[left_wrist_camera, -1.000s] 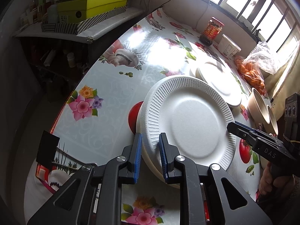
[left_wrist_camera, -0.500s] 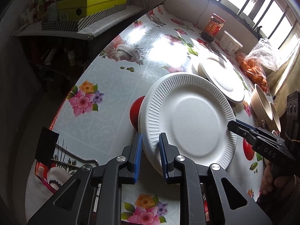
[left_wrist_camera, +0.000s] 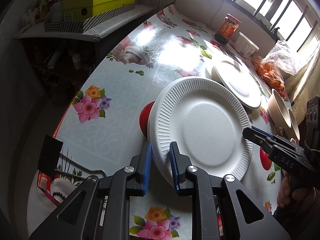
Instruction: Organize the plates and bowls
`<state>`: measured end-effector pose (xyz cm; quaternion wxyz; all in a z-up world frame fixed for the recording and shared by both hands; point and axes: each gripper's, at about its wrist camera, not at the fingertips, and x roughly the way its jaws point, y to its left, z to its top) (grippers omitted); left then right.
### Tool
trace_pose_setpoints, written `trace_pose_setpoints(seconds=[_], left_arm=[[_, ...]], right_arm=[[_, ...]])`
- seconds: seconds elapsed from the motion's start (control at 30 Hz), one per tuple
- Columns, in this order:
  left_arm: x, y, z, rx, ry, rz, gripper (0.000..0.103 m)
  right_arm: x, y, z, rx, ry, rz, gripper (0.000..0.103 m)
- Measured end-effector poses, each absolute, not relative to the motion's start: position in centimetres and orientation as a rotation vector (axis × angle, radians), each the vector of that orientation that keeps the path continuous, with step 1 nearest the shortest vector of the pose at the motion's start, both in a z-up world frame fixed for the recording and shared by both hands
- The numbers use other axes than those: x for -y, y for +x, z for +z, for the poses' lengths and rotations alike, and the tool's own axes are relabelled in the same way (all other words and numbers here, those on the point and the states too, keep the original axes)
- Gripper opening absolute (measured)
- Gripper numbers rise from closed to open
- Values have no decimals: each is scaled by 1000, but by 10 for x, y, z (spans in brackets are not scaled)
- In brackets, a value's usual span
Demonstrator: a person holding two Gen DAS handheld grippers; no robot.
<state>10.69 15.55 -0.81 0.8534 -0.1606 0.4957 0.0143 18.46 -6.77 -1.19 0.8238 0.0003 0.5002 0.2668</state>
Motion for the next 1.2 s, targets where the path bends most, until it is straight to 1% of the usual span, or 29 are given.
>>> trace_pose_setpoints(seconds=[0.37, 0.8, 1.2], left_arm=[[-157, 106, -10, -1045, -355, 22, 19], [-156, 105, -9, -1043, -356, 15, 19], [-159, 102, -7, -1030, -385, -4, 19]], right_arm=[[70, 186, -11, -1060, 1, 565, 21], [74, 184, -15, -1062, 4, 557, 35], [65, 178, -16, -1066, 2, 582, 37]])
